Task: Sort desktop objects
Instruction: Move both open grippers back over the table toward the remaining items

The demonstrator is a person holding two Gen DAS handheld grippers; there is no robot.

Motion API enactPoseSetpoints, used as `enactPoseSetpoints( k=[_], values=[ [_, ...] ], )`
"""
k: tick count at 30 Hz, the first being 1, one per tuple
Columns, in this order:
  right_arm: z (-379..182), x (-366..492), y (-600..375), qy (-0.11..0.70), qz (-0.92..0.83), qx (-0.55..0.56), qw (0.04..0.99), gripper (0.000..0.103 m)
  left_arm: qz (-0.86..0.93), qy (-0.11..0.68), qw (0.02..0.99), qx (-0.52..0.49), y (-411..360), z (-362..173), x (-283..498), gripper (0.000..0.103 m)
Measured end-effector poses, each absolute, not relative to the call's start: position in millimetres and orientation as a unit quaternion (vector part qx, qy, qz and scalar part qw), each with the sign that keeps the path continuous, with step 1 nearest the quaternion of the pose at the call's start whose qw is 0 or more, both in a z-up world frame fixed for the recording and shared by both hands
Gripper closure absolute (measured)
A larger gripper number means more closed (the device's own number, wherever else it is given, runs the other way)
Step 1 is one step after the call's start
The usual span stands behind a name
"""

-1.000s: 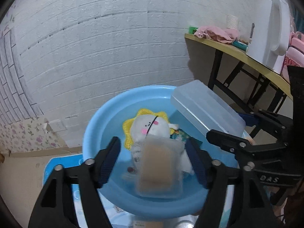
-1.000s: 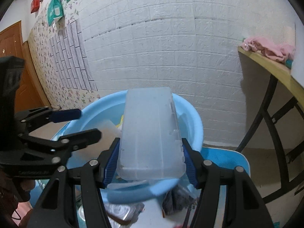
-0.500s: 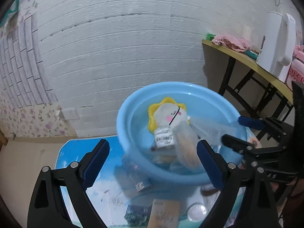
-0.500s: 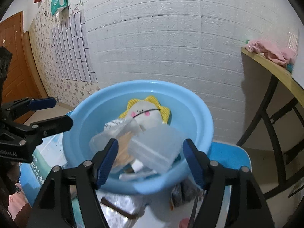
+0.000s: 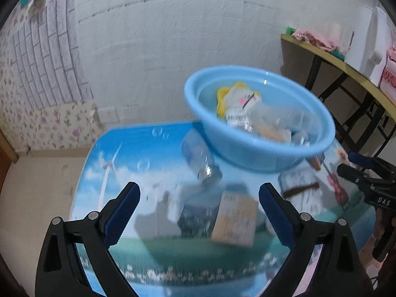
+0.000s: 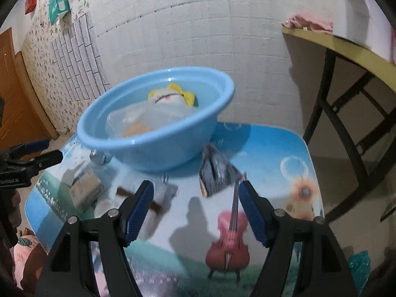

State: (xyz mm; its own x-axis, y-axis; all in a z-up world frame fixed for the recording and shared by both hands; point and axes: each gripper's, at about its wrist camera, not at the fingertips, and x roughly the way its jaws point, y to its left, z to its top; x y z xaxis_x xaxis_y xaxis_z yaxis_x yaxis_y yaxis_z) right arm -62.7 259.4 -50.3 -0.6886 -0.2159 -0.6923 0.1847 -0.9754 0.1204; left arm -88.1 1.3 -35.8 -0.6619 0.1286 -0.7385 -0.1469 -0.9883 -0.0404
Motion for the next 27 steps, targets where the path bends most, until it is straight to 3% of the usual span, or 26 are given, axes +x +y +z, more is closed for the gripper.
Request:
enactPoseSetpoints(
  k=[23, 24, 27],
  values=[
    [-80.6, -42.3, 256.4, -0.03, -0.901, 0.418, 0.112, 0.032, 0.887, 0.044, 0.094, -0.449, 20.3, -94.0, -76.9, 0.006],
    [-80.9, -42.2, 253.7, -0.027, -0.901, 0.418, 0.114, 0.032, 0.888, 0.047, 0.097, -0.447, 21.7, -94.3, -77.7, 0.008],
    [-80.6, -42.0, 246.2, -0.022, -0.9, 0.418, 0.119, 0.032, 0.885, 0.04, 0.113, -0.449, 23.3, -96.3, -79.7, 0.036]
  ],
)
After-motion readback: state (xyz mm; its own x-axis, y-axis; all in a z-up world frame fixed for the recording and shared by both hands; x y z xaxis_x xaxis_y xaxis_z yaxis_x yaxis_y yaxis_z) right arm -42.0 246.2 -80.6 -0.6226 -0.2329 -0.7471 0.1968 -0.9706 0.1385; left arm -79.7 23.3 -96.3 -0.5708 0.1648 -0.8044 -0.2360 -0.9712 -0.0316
